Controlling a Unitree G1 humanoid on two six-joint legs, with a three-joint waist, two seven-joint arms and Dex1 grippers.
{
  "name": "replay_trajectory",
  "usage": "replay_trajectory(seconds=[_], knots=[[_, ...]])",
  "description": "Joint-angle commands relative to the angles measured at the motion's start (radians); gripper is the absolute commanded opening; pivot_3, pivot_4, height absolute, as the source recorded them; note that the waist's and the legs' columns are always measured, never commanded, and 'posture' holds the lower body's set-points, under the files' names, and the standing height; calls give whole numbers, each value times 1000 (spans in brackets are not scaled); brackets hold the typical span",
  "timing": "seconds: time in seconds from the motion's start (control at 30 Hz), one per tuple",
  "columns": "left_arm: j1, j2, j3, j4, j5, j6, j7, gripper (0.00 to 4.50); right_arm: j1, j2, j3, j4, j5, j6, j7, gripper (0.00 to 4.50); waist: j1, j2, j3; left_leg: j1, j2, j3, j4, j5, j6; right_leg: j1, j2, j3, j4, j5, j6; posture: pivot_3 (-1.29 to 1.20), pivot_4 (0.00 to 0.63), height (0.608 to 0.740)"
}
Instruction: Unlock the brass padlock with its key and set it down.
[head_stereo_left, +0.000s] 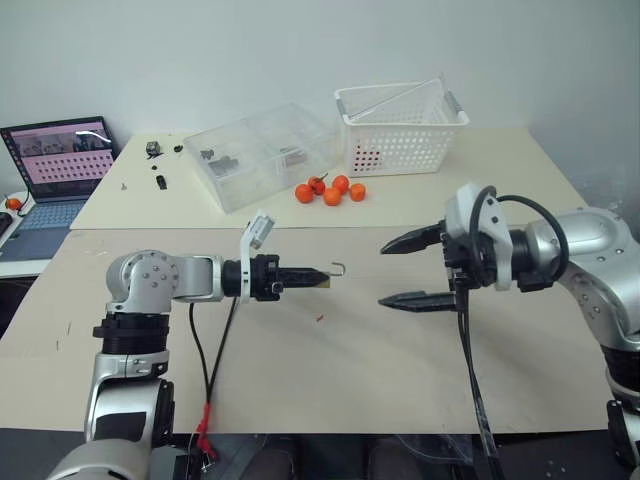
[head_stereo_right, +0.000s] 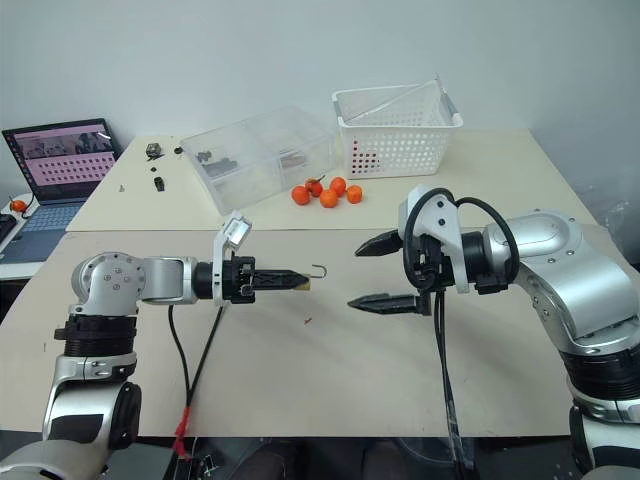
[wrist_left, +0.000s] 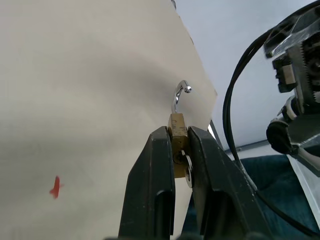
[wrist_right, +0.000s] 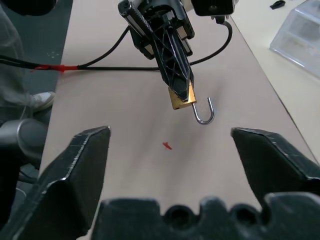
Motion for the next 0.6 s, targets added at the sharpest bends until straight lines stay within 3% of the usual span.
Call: replay_trajectory(seconds=[0.03,0.6], knots=[[13,-9,-8,5,13,1,-21,20,-16,-14,-9,-37,5,8,-26,4451,0,0,0,0,0,0,0,0,0,0,0,0,0,0,0,0,150,740],[98,-151,-134,109,216,-63,25,20,-3,-23,-25,-71,-14,-15,-108,4451,0,0,0,0,0,0,0,0,0,0,0,0,-1,0,0,0,150,740]])
